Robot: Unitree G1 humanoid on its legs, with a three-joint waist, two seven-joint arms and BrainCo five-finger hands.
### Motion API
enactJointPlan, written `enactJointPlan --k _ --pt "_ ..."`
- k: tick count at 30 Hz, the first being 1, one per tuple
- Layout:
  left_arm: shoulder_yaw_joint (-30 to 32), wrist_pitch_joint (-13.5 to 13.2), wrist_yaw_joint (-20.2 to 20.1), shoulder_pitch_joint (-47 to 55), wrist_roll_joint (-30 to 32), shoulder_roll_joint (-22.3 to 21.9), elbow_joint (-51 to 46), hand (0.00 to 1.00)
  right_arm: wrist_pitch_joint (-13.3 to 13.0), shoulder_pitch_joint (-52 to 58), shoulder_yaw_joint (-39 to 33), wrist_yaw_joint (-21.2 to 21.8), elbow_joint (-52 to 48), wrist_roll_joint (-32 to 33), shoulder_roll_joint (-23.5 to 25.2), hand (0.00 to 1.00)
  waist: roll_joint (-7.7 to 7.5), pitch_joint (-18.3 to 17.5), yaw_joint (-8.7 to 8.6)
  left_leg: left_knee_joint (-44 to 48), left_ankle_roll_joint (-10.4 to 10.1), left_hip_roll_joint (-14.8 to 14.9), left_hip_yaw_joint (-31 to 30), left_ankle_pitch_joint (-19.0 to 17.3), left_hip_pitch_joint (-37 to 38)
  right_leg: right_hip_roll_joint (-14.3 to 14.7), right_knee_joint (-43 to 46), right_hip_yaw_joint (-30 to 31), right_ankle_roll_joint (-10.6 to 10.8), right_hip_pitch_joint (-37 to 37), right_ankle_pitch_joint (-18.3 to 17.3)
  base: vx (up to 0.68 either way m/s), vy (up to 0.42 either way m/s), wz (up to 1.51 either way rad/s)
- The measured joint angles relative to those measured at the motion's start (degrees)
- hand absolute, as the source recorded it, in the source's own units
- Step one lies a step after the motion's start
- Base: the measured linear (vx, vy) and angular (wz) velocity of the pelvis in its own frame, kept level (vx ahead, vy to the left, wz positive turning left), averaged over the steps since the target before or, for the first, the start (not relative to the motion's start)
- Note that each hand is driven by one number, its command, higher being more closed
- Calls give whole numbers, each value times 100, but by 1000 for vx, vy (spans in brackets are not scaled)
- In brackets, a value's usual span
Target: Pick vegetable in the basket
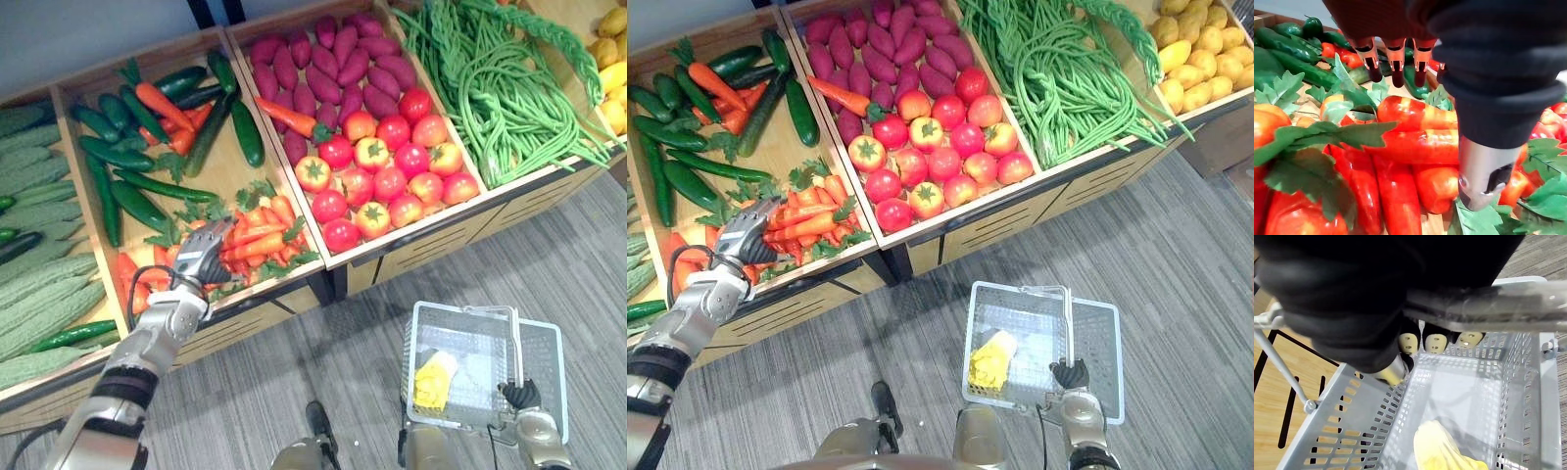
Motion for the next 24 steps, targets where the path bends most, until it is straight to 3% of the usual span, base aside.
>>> enactJointPlan --k 8,9,16,24 --pt "-165 138 96 -428 -2 -1 307 0 -1 -188 36 -14 -30 0 0 100 5 162 -111 17 2 4 71 2 -145 -1 20 6 -39 -187 94 -3 -6 -3" --pt "-175 145 101 -517 -2 -18 421 100 -1 -231 45 -14 -44 0 0 100 5 190 -116 23 2 9 89 2 -186 4 20 7 -45 -242 139 -10 -2 -5" --pt "-125 296 513 -906 -2 -48 636 100 1 -378 202 -83 -119 0 -11 100 7 358 -111 91 2 15 96 2 -341 -7 42 12 -32 -387 182 -4 -3 -2" --pt "-2 418 525 -1090 1 -55 823 100 -10 -380 257 -139 -210 -1 -26 100 -6 420 -136 112 1 4 121 1 -335 -20 134 58 -15 -444 193 -2 -3 -2"
